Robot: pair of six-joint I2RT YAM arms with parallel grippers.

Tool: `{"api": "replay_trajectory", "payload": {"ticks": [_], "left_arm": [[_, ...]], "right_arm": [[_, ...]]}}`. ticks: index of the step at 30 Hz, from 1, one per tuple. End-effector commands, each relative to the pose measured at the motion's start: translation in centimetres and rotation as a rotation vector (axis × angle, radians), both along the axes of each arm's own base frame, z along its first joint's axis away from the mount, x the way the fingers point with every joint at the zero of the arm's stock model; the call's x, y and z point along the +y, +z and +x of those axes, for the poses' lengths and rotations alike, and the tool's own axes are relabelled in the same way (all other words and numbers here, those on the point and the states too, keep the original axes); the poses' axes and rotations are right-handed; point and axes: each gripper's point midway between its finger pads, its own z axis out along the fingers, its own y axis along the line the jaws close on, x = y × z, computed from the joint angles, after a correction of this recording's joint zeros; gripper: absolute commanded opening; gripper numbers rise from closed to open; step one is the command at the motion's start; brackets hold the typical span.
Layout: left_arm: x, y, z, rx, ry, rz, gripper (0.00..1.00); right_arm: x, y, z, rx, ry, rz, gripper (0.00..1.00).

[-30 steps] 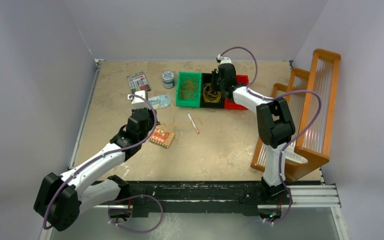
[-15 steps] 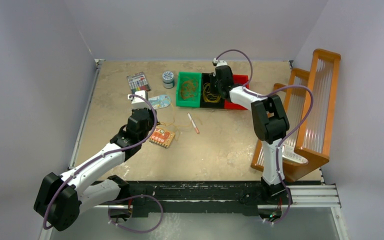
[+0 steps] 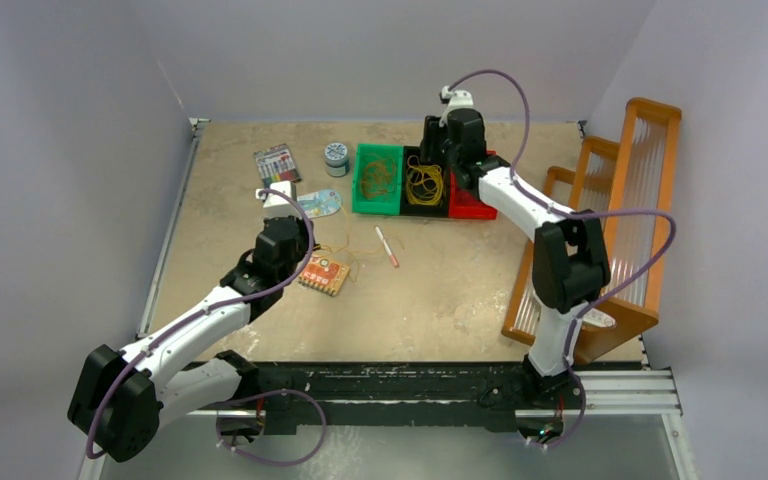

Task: Untangle the cables

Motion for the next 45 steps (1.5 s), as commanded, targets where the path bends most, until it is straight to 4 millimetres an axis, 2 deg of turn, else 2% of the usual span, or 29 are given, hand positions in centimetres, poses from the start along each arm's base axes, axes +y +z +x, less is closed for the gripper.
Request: {"api": "replay_trajectory", "payload": {"ticks": [1,5,9,13,17,21,22,23,27,29,33,36,39,45], "left_arm": [[-0.5,3.0,0.8,-0.066,-0.001,-0.036,0.0],[-0.5,3.1,0.9,-0.068,-0.002,-0.036,0.0],[-0.9,3.3,0.8,-0.076,-0.031,-0.027,0.0],[-1.5,3.5,0.8,-0.087,-0.072,-0.025,0.0],[-1.5,3.8,0.9,-0.095,-0.069,-0.021,0.0],[-0.9,4.9,1.3,-0.125,-0.025,-0.026,0.0],[-0.7,5.5,1.5,-0.146,-0.016,-0.031,0.0],[-0.7,6.1,1.6,-0.167,-0.011,-0.038,0.0],[-0.7,8.2,2.1,-0.227,0.0,-0.056,0.0],[-0.7,9.1,2.3,-0.246,0.008,-0.066,0.0],[-1.1,10.7,2.6,-0.285,0.006,-0.103,0.0],[-1.2,11.3,2.7,-0.301,0.002,-0.121,0.0],[-1.4,11.4,2.7,-0.303,-0.004,-0.127,0.0],[-1.4,11.0,2.6,-0.298,-0.016,-0.109,0.0]], "right_arm": [[-1.5,5.6,-0.2,-0.13,-0.045,-0.007,0.55],[-1.3,6.6,-1.0,-0.153,-0.001,-0.018,0.57],[1.5,8.4,-3.3,-0.252,0.25,-0.025,0.57],[5.9,9.5,-8.0,-0.373,0.622,0.025,0.62],[8.2,10.7,-12.3,-0.431,0.825,0.144,0.64],[9.5,11.3,-15.7,-0.503,0.871,0.206,0.67],[9.8,11.6,-16.5,-0.518,0.88,0.219,0.67],[10.0,10.8,-17.5,-0.509,0.888,0.239,0.67],[10.3,12.2,-21.1,-0.59,0.912,0.359,0.67],[10.6,12.2,-22.6,-0.616,0.927,0.38,0.67],[11.7,11.3,-24.0,-0.649,0.978,0.354,0.66],[11.8,10.2,-23.7,-0.708,0.937,0.354,0.66],[12.6,9.8,-23.6,-0.745,0.962,0.401,0.67],[15.5,9.9,-24.7,-0.775,1.062,0.537,0.66]]}}
